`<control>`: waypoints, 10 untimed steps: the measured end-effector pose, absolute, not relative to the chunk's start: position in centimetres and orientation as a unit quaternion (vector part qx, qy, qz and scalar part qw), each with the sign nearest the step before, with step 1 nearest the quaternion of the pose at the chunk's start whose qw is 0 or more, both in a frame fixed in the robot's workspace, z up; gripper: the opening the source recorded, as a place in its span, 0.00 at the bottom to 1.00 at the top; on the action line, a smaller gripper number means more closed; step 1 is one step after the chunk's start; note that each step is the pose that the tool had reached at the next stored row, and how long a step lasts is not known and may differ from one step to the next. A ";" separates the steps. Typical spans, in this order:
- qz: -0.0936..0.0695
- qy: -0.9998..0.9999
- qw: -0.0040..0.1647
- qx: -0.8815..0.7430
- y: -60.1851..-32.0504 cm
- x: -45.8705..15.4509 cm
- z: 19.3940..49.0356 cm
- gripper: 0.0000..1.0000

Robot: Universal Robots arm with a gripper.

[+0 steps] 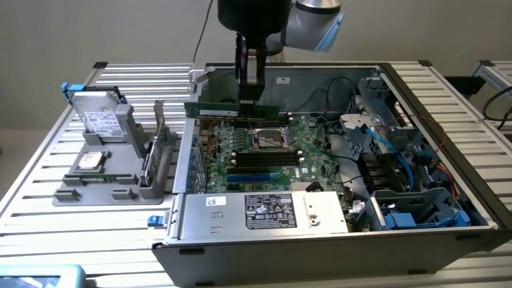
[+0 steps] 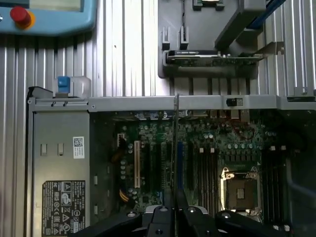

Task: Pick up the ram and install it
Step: 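Pick up the ram and move it above insertion slot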

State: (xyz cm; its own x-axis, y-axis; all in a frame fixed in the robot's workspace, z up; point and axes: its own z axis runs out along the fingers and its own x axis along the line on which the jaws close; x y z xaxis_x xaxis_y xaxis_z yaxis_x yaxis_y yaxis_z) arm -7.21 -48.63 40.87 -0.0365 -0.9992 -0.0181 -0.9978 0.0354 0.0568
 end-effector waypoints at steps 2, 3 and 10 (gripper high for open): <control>-0.026 -0.719 0.014 0.694 -48.6 -6.3 40.6 0.13; -0.026 -0.719 0.014 0.694 -48.5 -5.9 40.5 0.13; -0.025 -0.719 0.014 0.694 -47.9 -3.3 39.5 0.13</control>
State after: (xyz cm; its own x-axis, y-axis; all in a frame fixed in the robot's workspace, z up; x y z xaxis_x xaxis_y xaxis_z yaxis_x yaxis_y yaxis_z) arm -3.33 -47.92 39.49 -0.0356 -0.9993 -0.0142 -0.9978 0.0347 0.0563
